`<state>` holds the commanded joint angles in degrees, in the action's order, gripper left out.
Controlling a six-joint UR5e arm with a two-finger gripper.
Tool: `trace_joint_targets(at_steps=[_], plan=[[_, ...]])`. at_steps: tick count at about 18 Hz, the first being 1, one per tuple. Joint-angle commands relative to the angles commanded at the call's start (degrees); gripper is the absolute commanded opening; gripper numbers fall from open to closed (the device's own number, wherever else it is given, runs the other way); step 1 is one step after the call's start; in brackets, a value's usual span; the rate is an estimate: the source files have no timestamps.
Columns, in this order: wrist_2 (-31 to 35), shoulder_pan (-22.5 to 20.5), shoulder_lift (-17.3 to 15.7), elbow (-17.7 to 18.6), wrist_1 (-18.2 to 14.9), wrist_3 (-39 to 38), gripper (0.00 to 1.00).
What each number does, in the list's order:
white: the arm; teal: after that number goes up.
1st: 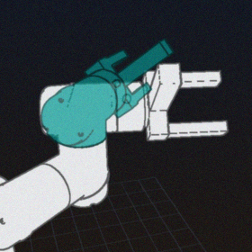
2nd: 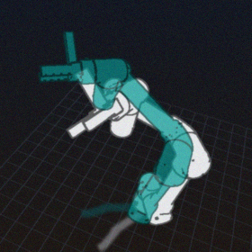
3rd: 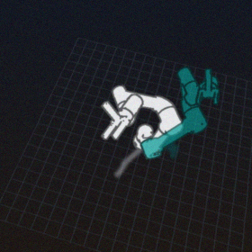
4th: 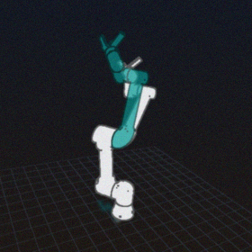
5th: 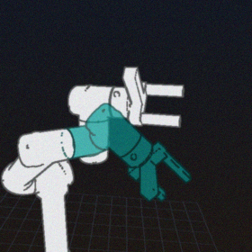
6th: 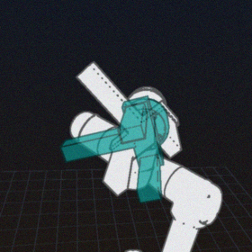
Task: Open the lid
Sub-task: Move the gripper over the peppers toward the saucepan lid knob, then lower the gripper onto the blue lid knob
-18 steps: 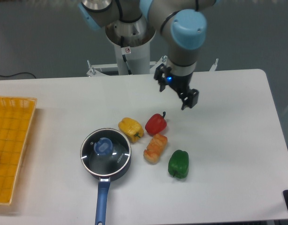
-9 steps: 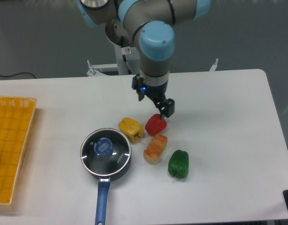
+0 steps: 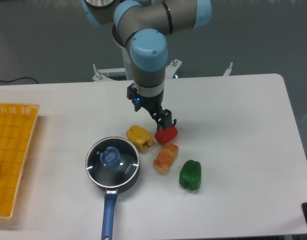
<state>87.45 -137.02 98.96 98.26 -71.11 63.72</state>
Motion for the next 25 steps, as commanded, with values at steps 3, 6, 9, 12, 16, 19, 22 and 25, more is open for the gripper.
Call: trace_joint_targets(at_steps=[3, 6, 9, 12, 16, 19, 22, 25], plan=[[0.09, 1.93, 0.96, -0.09, 1.93, -1.48, 1.00], [0.35, 3.51, 2.72, -0.87, 3.95, -4.39, 1.00], [2.46, 5.44, 4.48, -2.28, 3.96, -4.57, 1.00], [3.60, 7.11, 5.97, -3.42, 4.31, -4.22, 1.00], [3.87, 8.88, 7.38, -5.01, 4.66, -4.31, 1.00], [3.95, 10.02, 8.26, -5.10, 4.66, -4.48, 1.00], [3.96, 10.72, 9.05, -5.62, 4.66, -4.57, 1.00], [3.96, 11.69, 9.93, -6.59, 5.27, -4.57, 1.00]])
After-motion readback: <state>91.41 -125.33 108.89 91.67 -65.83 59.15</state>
